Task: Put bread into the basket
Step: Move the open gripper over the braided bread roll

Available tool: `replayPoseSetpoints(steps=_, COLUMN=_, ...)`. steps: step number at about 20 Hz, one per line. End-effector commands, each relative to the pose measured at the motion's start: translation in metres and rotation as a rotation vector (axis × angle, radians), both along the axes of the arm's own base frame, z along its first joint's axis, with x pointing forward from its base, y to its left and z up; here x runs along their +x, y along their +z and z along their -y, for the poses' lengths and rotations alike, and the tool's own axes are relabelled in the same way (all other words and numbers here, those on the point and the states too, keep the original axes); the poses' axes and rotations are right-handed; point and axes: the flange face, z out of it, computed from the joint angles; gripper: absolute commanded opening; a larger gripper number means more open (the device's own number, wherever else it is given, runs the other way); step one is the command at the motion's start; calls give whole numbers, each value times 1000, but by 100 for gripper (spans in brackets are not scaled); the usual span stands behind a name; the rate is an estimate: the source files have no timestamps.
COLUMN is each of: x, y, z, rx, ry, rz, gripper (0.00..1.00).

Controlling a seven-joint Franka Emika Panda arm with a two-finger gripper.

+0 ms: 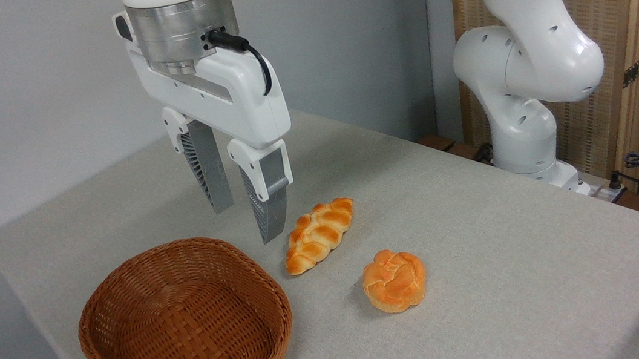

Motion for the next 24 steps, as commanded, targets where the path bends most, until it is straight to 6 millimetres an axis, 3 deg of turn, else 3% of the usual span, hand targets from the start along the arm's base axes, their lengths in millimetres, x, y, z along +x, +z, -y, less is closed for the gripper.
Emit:
replayPoseSetpoints(steps=1, x=2, y=0, z=33, rx=-114, ry=3, rz=-1, gripper=100)
replayPoseSetpoints(steps=3, x=-1, y=-2, z=45, rx=-115, ry=-17, rz=-11, gripper=100)
replayPoseSetpoints(steps=9, x=-6, y=-5, z=34, rx=-107, ry=-5, rz=-27, gripper=100)
replayPoseSetpoints(steps=11, x=-13, y=-10, z=39, rx=-106, ry=-17, rz=-40, gripper=100)
replayPoseSetpoints(steps=13, x=-36, y=-13, z=40, rx=-96, ry=-35, rz=-48, gripper=100)
replayPoseSetpoints(steps=16, x=-65, y=-30, z=68, rx=-87, ry=-77, rz=-77, gripper=100)
replayPoseSetpoints(steps=18, x=-83, y=-45, z=71, rx=-81, ry=-83, rz=-99, gripper=100)
replayPoseSetpoints(steps=22, x=-116, y=-92, z=102, rx=-43, ry=-127, rz=-51, gripper=100)
replayPoseSetpoints(steps=24, x=-127, y=-116, z=107, rx=15, ry=-151, rz=-5, gripper=100)
